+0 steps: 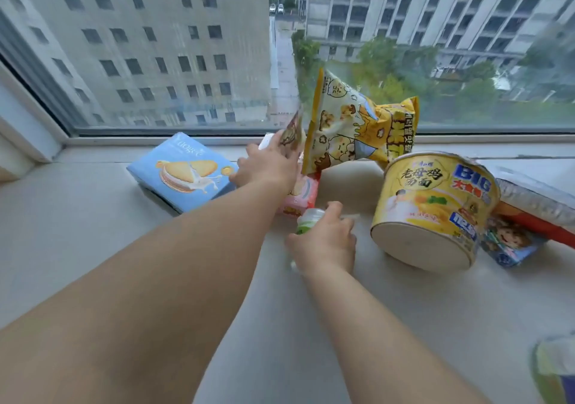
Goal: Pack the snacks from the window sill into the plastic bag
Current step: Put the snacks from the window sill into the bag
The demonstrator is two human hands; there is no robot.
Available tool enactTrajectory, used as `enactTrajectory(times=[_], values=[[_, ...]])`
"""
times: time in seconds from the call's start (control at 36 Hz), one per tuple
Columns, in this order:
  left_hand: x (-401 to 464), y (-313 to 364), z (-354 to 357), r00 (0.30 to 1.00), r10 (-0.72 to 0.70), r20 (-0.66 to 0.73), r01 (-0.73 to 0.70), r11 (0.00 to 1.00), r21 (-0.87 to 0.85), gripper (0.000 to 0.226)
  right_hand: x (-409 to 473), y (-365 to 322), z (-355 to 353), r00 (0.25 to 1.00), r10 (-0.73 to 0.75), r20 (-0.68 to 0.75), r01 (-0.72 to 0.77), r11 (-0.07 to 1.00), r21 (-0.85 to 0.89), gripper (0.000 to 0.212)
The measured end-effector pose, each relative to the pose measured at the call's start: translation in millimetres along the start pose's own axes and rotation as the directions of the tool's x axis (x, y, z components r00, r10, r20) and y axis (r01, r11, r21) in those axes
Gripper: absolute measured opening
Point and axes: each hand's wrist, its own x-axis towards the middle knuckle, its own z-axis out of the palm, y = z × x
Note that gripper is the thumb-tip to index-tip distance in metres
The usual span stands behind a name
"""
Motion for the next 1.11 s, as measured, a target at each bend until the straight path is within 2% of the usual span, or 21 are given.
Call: enactTrajectory(times=[0.08, 0.19, 0.31, 0.42, 0.56, 0.75, 0.81, 0.86, 0.89, 0.94, 1.0, 1.03, 1.11], values=[[4.6, -11.9, -0.9, 0.999, 0.052, 0.0, -0.052, 0.998, 0.021, 0.054, 0.2, -2.5, 1.1, 0.999, -0.034, -0.024, 0.034, 0.999, -0.033, 0.066], [12.8, -26.3, -5.8, 0.999, -0.007, 0.042, 0.011, 0.995, -0.101, 0.052, -2.1, -1.5, -1.2, 0.999, -0.048, -0.02, 0.048, 0.999, -0.019, 0.059], [9.7, -38.5, -11.1, 0.996, -0.023, 0.086, 0.028, 0.998, -0.058, 0.054, -9.3, 3.7, -7.0, 0.999, -0.041, -0.006, 0.041, 0.999, 0.025, 0.076], [-0.6, -50.1, -11.3, 0.994, -0.057, 0.092, 0.064, 0.995, -0.082, 0.06, -16.7, 8.6, -11.2, 0.999, 0.049, 0.008, -0.05, 0.98, 0.193, 0.092], [-8.9, -47.8, -8.9, 0.99, -0.111, 0.087, 0.121, 0.985, -0.121, 0.063, -12.2, 17.3, -10.4, 0.988, 0.153, -0.006, -0.142, 0.934, 0.329, 0.073], [-12.9, -49.3, 0.1, 0.996, -0.079, 0.039, 0.083, 0.99, -0.11, 0.058, -7.2, 30.3, -10.5, 0.993, 0.115, -0.001, -0.103, 0.897, 0.43, 0.057], [-11.6, -49.9, 1.7, 0.993, -0.114, 0.032, 0.118, 0.979, -0.168, 0.057, -8.2, 31.6, -9.1, 0.994, 0.112, -0.016, -0.093, 0.891, 0.444, 0.06], [-10.5, -53.7, -0.9, 0.981, -0.19, 0.035, 0.191, 0.933, -0.305, 0.051, -11.9, 32.6, -10.4, 0.995, 0.1, -0.013, -0.082, 0.882, 0.464, 0.06], [-11.2, -54.8, -0.6, 0.983, -0.177, 0.055, 0.185, 0.916, -0.357, 0.044, -14.7, 33.7, -11.7, 0.996, 0.09, -0.004, -0.078, 0.88, 0.468, 0.059], [-14.2, -62.0, 2.4, 0.988, -0.132, 0.083, 0.152, 0.937, -0.313, 0.043, -23.9, 35.6, -14.0, 0.996, 0.084, 0.038, -0.092, 0.892, 0.442, 0.057], [-26.2, -68.7, -0.1, 0.968, -0.238, 0.075, 0.248, 0.88, -0.405, 0.044, -35.4, 38.0, -13.5, 0.992, 0.092, 0.082, -0.117, 0.912, 0.394, 0.06], [-34.3, -71.1, -1.7, 0.959, -0.273, 0.08, 0.282, 0.877, -0.389, 0.048, -41.9, 39.5, -13.0, 0.991, 0.093, 0.098, -0.123, 0.92, 0.373, 0.062], [-63.1, -79.7, -9.9, 0.933, -0.309, 0.183, 0.359, 0.814, -0.456, 0.044, -66.2, 42.7, -13.0, 0.98, 0.103, 0.168, -0.152, 0.938, 0.311, 0.068]])
